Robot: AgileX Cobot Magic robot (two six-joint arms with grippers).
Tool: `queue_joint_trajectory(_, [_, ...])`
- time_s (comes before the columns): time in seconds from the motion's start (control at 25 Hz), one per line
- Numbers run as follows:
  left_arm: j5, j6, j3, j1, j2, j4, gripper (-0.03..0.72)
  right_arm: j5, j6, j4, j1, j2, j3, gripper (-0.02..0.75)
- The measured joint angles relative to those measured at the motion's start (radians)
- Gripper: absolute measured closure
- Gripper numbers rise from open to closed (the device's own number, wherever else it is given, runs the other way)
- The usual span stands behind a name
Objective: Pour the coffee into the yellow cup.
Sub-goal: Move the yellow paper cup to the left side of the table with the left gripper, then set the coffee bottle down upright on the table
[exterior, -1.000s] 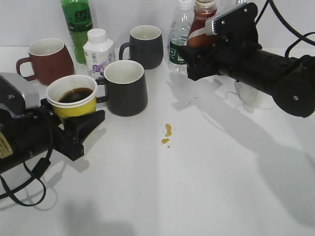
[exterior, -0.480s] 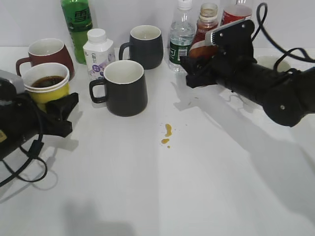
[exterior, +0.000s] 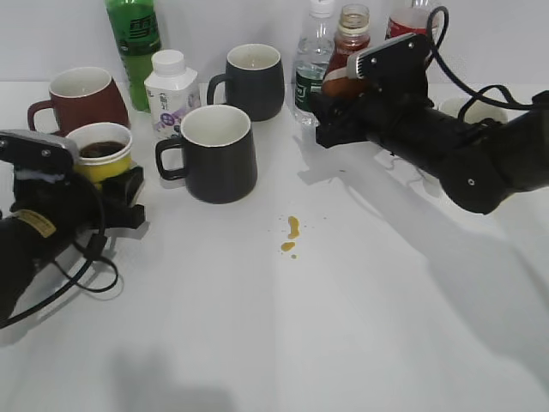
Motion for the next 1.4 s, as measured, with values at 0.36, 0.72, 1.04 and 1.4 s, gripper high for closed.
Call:
queue_joint_trajectory(0.36, [-0.041,0.0,-0.046,0.003,0.07,-0.003,0.204,0.0,-0.004,0.001,0.0,0.014,-0.011,0.237])
queue_joint_trajectory(0.72, [-0.031,-0.003,0.023,0.005,0.029,-0.024,0.076,-0.004,-0.006,-0.019,0.0,0.075,-0.015,0.237])
queue_joint_trajectory(1.04, [-0.011,0.0,0.131,0.005,-0.084,-0.044,0.073,-0.068,0.003,-0.078,0.0,0.137,-0.039,0.237])
queue_joint_trajectory(1.4, [-0.007,0.0,0.204,0.005,-0.136,-0.051,0.073,-0.068,0.066,-0.134,0.0,0.137,-0.033,0.151])
